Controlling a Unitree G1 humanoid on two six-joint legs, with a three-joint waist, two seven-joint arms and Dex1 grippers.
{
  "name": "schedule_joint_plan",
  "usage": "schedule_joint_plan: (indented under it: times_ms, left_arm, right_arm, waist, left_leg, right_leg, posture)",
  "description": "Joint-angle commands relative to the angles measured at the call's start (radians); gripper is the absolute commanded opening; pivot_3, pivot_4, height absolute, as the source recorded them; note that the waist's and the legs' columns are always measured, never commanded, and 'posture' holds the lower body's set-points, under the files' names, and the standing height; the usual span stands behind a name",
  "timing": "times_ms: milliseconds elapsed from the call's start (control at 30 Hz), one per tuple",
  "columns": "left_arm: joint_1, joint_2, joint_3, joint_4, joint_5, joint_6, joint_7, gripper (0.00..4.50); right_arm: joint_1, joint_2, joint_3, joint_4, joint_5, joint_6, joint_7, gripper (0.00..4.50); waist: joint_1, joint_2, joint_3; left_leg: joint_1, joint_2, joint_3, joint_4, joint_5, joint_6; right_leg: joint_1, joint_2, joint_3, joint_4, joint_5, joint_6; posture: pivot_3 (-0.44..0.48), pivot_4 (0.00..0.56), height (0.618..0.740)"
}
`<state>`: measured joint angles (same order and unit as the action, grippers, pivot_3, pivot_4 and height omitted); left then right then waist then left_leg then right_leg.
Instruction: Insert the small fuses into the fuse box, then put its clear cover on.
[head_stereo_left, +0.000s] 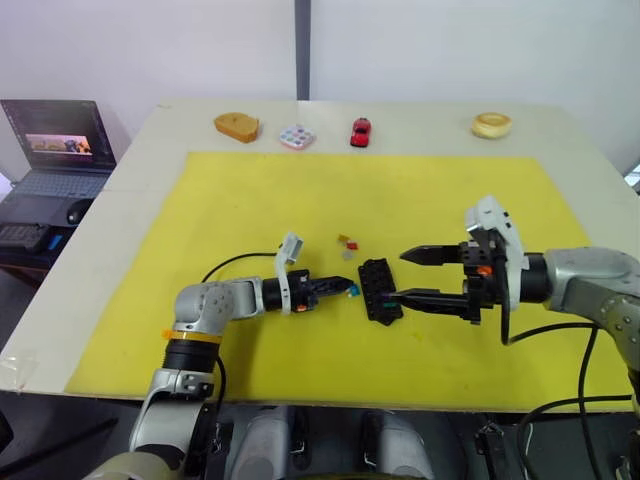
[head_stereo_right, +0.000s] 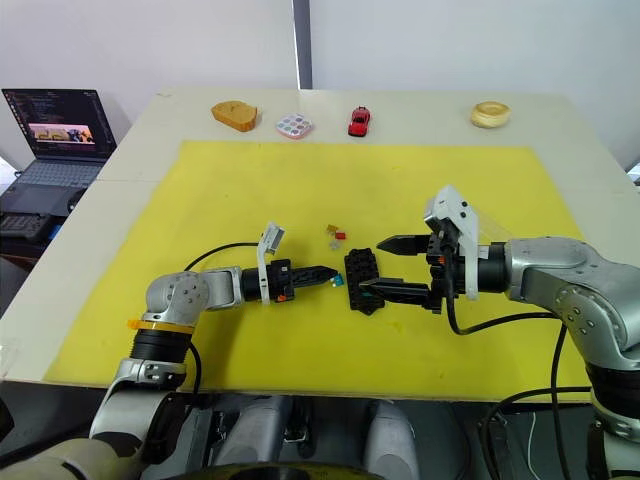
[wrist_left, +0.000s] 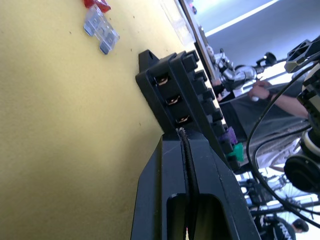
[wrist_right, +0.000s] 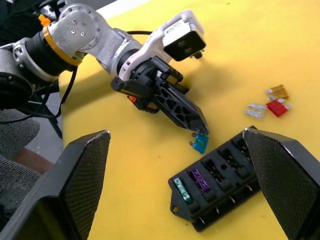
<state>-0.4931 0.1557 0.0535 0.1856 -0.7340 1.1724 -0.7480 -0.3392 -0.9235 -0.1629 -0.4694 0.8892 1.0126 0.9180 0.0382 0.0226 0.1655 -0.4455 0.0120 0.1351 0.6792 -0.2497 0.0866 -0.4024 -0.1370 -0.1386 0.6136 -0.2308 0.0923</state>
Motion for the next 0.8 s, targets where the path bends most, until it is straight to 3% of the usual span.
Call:
schedule_joint_plan:
  times_ms: [33,267,400,500,667,800]
  left_arm:
    - [0.053,0.010,0.052,0.007,-0.036,0.073,0.042,0.03]
    - [0.076,0.096,0.248,-0.137,-0.200,0.141,0.075,0.03]
    - [0.127,0.157,0.173,-0.230,-0.160,0.058,0.044,0.03]
    - [0.124,0.162,0.093,-0.240,-0.130,0.023,0.030,0.78]
    - [0.089,0.153,-0.034,-0.200,-0.059,-0.046,0.000,3.35]
    - [0.057,0.162,-0.120,-0.165,-0.018,-0.067,-0.045,3.35]
  right_arm:
    - [-0.020,-0.003,-0.040,0.003,0.027,0.009,-0.025,4.50]
    - [-0.157,0.015,-0.039,0.079,0.168,0.203,-0.117,4.50]
    - [-0.159,0.013,-0.004,0.068,0.143,0.166,-0.080,4.50]
    - [-0.160,0.007,0.029,0.076,0.110,0.141,-0.058,4.50]
    - [-0.159,-0.028,0.036,0.063,0.106,0.142,-0.017,4.50]
    - [-0.131,-0.096,0.032,0.015,0.103,0.139,0.036,4.50]
  waist:
    - [-0.002,0.000,0.000]
    - [-0.039,-0.003,0.002]
    - [-0.051,-0.006,0.004]
    - [-0.045,-0.006,0.004]
    - [-0.021,-0.007,0.004]
    - [0.001,-0.007,0.004]
  left_leg:
    - [0.000,0.000,0.000,0.000,0.000,0.000]
    - [-0.001,0.003,0.001,-0.005,0.003,-0.007]
    - [-0.001,0.003,0.002,-0.014,0.008,-0.015]
    - [-0.001,0.003,0.002,-0.015,0.009,-0.017]
    - [-0.001,0.002,0.003,-0.014,0.006,-0.012]
    - [-0.001,0.002,0.003,-0.013,0.006,-0.011]
  right_leg:
    - [0.000,0.000,0.000,0.000,0.000,0.000]
    - [-0.005,0.002,0.000,0.000,0.000,0.000]
    - [-0.005,0.002,0.000,0.001,0.002,0.003]
    - [-0.007,0.003,0.000,0.002,0.001,0.001]
    - [-0.009,0.002,0.000,-0.001,0.000,-0.002]
    - [-0.009,0.001,0.000,-0.002,0.001,-0.004]
  posture:
    - [0.000,0.150,0.740]
    - [0.000,0.150,0.740]
    - [0.000,0.150,0.740]
    - [0.000,0.150,0.740]
    - [0.000,0.150,0.740]
    - [0.000,0.150,0.740]
